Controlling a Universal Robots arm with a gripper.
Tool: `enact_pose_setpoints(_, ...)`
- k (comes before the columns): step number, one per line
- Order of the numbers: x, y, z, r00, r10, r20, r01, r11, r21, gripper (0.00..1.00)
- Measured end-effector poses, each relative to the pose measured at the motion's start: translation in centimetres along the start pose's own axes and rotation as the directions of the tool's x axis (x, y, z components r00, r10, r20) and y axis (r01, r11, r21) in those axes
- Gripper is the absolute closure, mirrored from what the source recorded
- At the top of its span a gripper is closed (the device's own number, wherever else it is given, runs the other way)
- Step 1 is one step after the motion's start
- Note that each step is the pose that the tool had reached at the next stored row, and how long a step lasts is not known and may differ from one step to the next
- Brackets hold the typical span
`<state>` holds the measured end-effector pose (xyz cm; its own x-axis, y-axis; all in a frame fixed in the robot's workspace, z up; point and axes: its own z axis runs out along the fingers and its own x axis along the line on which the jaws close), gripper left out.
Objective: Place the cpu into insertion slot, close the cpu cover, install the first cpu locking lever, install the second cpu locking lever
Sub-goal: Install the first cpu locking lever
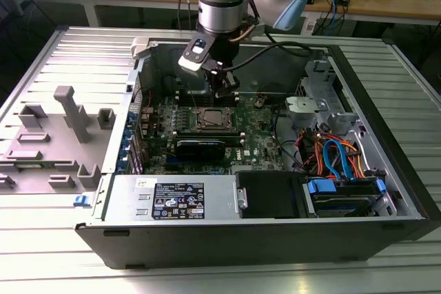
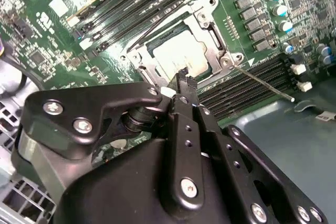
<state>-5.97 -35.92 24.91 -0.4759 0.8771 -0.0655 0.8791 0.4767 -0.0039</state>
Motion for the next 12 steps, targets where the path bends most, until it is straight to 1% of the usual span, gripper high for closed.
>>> enact_pose_setpoints(1, 0.00, -0.01, 0.00, 0.9982, -0.060, 0.0014, 0.060, 0.9982, -0.0034, 0.89)
enact_pose_setpoints(12, 0.00, 0.00, 0.00, 0.9980, -0.063, 0.0014, 0.063, 0.9980, -0.0036, 0.89)
